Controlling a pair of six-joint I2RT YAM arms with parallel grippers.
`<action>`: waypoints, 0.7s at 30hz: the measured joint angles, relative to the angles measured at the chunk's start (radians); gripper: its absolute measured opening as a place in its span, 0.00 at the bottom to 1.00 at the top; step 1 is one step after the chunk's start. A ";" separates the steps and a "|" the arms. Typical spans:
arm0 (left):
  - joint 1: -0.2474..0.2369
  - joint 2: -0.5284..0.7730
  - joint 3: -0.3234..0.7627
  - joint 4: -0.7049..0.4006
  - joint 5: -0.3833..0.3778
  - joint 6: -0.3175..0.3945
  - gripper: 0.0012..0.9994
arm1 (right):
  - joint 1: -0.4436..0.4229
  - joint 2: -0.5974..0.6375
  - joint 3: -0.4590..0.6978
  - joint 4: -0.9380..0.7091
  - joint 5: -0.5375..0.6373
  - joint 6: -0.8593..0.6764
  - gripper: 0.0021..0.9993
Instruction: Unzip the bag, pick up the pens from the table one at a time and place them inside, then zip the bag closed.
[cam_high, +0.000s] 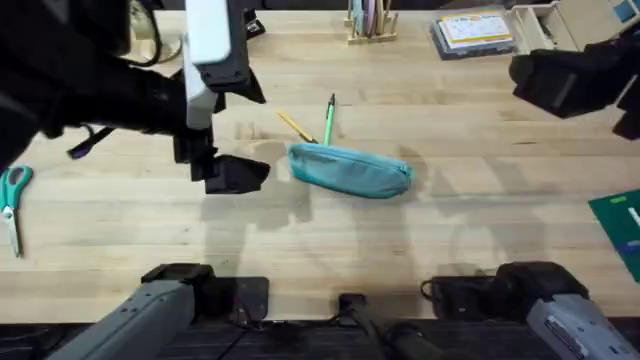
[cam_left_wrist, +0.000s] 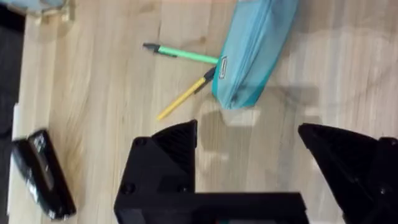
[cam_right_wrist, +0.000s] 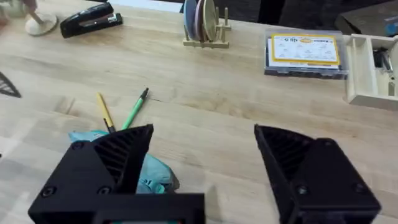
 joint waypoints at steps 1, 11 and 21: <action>0.000 0.045 0.000 0.000 0.036 0.062 1.00 | 0.000 0.000 0.000 0.000 -0.001 0.000 1.00; 0.000 0.232 0.000 0.004 0.121 0.234 1.00 | 0.000 0.000 0.000 0.000 -0.001 0.000 1.00; 0.000 0.422 0.000 0.024 0.200 0.325 1.00 | 0.000 0.000 0.000 0.003 -0.001 0.000 1.00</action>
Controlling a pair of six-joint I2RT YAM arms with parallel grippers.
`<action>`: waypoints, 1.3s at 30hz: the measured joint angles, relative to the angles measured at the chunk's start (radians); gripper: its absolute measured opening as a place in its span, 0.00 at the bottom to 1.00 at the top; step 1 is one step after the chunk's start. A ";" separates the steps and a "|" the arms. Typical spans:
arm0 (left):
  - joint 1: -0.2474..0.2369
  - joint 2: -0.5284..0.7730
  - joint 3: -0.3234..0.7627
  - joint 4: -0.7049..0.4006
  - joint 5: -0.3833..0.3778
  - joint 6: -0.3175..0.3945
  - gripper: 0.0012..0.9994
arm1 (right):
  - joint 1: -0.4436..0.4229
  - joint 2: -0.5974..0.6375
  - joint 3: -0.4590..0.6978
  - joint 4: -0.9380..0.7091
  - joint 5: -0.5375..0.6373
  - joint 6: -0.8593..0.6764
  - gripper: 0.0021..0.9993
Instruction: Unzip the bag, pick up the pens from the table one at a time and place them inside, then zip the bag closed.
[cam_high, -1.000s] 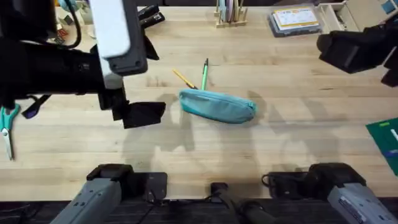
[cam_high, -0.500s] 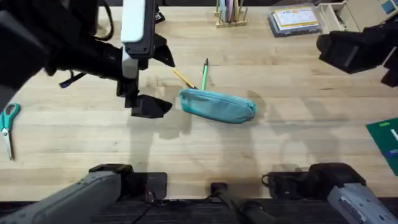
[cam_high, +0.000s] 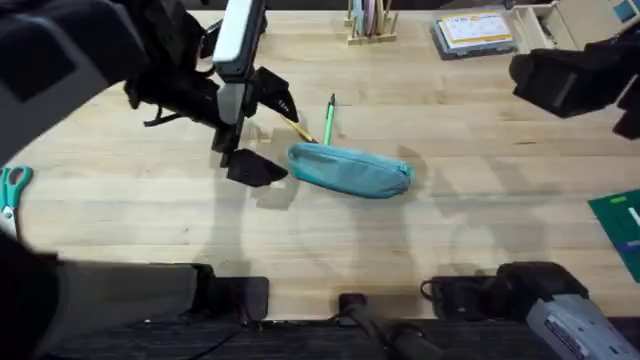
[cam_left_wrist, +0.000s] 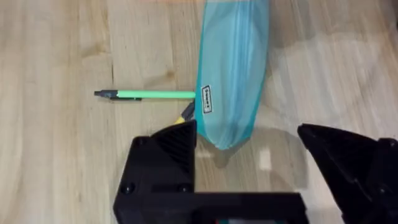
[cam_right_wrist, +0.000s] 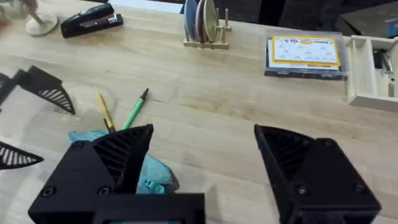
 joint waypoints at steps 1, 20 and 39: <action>0.000 0.017 0.000 0.006 0.009 0.002 1.00 | 0.000 0.000 0.000 0.000 0.000 0.000 1.00; 0.000 0.243 0.000 0.091 0.113 0.010 1.00 | 0.000 0.000 0.000 0.000 0.000 0.000 1.00; 0.000 0.243 0.000 0.091 0.122 0.015 0.05 | 0.000 0.000 0.000 0.000 0.000 0.000 1.00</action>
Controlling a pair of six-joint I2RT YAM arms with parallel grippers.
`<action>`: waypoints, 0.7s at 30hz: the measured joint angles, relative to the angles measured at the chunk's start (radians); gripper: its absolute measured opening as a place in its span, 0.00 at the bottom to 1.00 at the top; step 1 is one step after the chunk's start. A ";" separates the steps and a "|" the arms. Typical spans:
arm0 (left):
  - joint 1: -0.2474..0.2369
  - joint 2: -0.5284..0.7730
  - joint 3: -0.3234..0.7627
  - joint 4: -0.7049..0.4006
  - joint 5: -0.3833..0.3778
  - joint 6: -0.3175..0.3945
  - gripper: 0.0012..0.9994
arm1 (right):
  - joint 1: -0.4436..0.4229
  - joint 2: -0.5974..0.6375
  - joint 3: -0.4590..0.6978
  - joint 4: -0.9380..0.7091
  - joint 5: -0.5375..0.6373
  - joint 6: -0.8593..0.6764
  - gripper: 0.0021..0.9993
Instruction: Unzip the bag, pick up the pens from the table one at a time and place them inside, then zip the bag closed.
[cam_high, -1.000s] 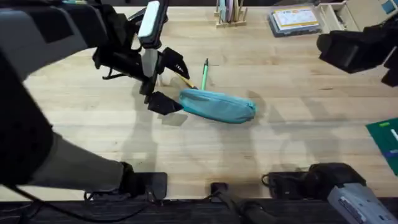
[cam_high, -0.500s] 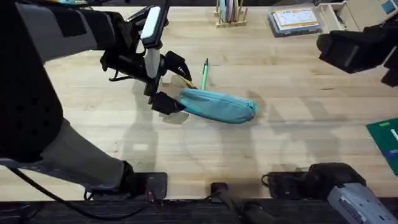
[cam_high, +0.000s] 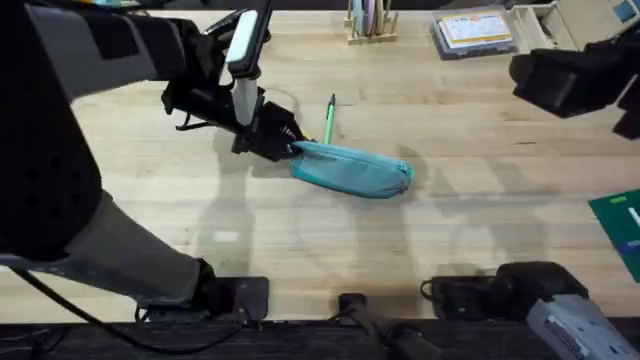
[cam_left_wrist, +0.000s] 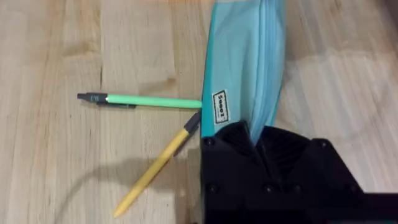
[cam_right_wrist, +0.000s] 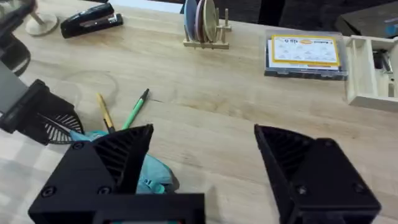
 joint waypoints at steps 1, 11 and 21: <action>0.000 0.000 0.000 0.000 0.000 0.001 0.05 | 0.000 0.000 0.000 0.000 0.000 0.000 1.00; 0.000 0.000 0.000 0.000 0.000 0.001 0.04 | 0.000 0.006 0.000 -0.100 0.000 0.001 1.00; 0.000 0.000 0.000 0.000 0.000 0.002 0.04 | 0.000 0.175 0.000 -0.283 -0.035 -0.018 1.00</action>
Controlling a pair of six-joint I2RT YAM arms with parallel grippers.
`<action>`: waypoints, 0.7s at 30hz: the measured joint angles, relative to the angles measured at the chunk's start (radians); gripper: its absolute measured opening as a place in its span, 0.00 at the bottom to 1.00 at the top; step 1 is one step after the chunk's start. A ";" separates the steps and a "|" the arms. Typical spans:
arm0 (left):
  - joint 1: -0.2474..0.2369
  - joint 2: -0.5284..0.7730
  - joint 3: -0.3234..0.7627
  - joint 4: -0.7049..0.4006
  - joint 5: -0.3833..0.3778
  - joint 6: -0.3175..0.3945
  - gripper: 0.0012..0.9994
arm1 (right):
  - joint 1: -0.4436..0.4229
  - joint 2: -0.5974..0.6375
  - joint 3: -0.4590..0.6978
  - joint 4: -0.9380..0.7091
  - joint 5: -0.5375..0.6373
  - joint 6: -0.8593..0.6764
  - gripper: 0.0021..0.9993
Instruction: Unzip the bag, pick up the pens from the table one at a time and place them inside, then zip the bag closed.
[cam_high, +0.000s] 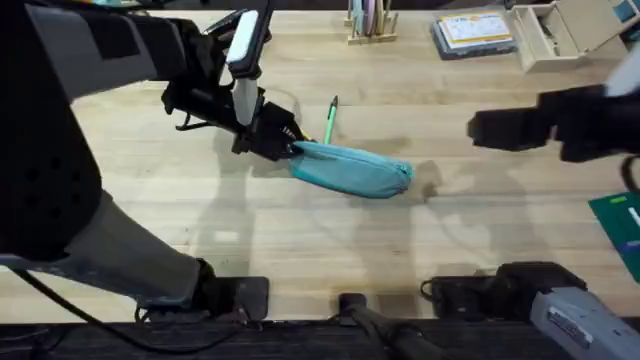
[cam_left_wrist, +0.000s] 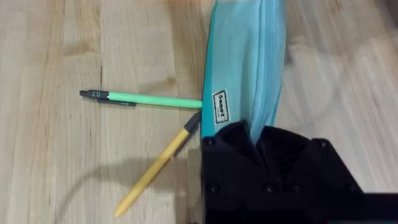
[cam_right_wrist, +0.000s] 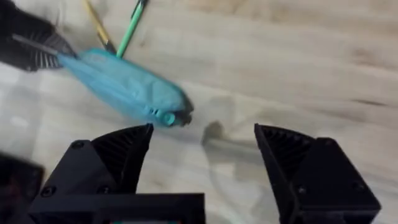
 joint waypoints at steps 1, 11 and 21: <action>0.000 0.000 0.000 0.000 0.000 0.000 0.04 | 0.000 0.027 0.000 -0.009 -0.017 -0.005 1.00; 0.000 0.000 0.000 0.000 0.000 0.000 0.04 | 0.000 0.284 0.000 -0.109 -0.169 -0.020 1.00; 0.000 0.000 0.000 0.000 0.000 0.000 0.04 | 0.000 0.429 0.000 -0.128 -0.188 -0.020 1.00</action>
